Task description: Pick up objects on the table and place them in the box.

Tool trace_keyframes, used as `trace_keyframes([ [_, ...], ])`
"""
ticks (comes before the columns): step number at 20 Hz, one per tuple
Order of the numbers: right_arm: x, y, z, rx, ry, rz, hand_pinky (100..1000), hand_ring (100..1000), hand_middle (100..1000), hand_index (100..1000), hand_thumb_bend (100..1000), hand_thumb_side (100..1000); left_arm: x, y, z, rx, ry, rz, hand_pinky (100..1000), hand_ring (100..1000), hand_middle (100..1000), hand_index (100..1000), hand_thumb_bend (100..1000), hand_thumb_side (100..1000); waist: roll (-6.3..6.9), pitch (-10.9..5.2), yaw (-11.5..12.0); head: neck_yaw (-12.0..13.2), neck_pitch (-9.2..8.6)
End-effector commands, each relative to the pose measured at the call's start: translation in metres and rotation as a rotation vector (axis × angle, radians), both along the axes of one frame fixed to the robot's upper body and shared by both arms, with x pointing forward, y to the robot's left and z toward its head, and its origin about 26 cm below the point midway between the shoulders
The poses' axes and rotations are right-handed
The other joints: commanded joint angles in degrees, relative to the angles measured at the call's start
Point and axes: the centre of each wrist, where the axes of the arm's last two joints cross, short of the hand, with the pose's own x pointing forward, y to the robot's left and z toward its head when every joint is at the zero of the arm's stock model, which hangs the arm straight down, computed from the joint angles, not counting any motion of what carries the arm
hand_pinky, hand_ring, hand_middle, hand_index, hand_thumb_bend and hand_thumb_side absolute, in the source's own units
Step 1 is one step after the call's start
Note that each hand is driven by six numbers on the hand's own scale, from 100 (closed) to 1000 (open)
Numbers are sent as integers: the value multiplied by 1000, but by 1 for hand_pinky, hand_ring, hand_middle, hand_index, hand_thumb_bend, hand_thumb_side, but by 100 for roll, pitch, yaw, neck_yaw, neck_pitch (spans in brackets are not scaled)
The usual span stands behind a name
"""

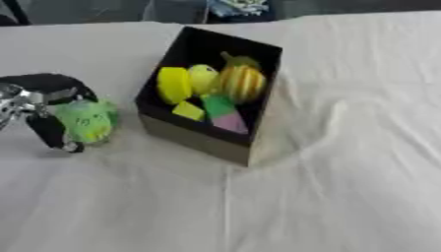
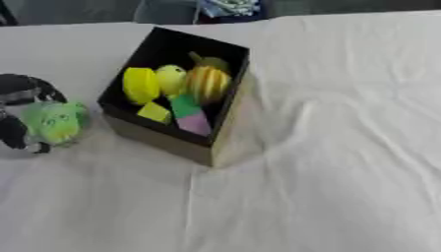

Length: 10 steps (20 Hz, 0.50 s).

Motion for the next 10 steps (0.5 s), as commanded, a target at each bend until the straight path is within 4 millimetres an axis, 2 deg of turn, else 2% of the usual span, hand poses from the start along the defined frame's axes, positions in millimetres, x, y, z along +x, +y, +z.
trace_keyframes([
  [1, -5, 0, 9, -22, -33, -9, 849, 798, 632, 765, 100, 792, 1, 4, 9, 16, -19, 12, 861, 850, 816, 872, 542, 125, -80, -17, -4, 13, -63],
  [5, -5, 0, 9, -19, -33, -8, 849, 798, 631, 765, 100, 792, 4, 5, 6, 37, -5, 24, 854, 837, 803, 862, 531, 100, -77, -10, -10, 23, -77],
  [8, -5, 0, 8, -16, -33, -10, 849, 798, 631, 765, 100, 792, 7, 6, 3, 49, 0, 33, 841, 817, 780, 844, 480, 100, -81, -5, -20, 26, -76],
  [10, -5, -1, 8, -14, -34, -10, 849, 798, 631, 765, 100, 792, 8, 6, 1, 54, -2, 37, 831, 800, 762, 827, 409, 100, -83, -2, -27, 25, -72],
])
